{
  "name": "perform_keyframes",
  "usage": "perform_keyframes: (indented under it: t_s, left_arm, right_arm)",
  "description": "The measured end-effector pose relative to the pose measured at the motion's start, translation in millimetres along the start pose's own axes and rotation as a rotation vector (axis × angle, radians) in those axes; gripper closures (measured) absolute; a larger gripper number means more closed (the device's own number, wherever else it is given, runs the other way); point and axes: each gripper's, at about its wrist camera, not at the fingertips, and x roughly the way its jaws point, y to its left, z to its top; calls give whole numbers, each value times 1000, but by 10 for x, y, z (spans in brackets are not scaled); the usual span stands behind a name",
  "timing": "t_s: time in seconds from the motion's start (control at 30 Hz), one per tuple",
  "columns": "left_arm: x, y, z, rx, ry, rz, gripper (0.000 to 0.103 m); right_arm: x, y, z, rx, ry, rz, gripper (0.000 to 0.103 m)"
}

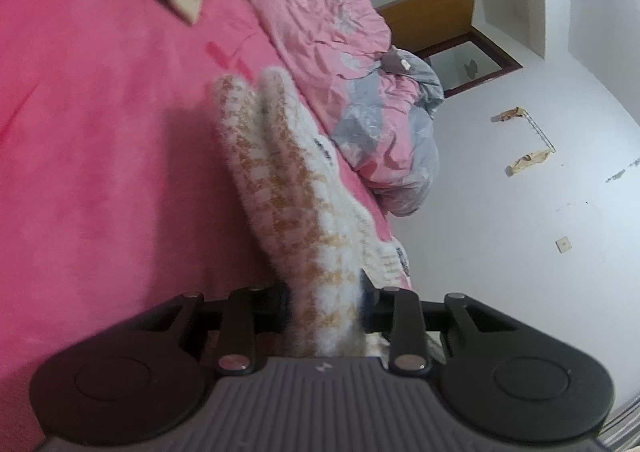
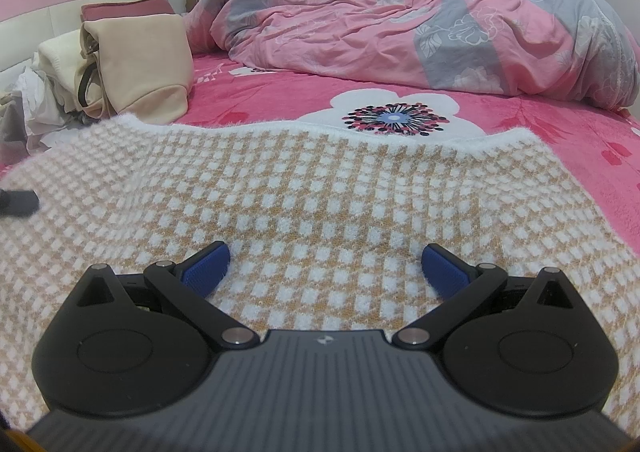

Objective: Fold clothes
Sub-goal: 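Lift the gripped cardigan edge with the left gripper, folding it over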

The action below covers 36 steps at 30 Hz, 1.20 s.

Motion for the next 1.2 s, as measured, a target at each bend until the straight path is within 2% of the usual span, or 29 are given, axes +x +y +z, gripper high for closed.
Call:
perform_keyframes:
  t_s: [0.43,0.77,0.97,1.2]
  left_arm:
    - [125,-665,127,52,43,42,72]
    - [406,-1301,84,162,103,134,72]
    - [623,-1589,42,217,137,188,72]
    - [710,-1666,121,157,141,215,72]
  right_arm:
    - [-9,40,-17,-14,-7,-12,1]
    - [-18,135,-32,-102,-18,-46,1]
    - [-10,95,-33,-107,-23,-25,1]
    - [-194,-26,-113,-80,-83,31,1]
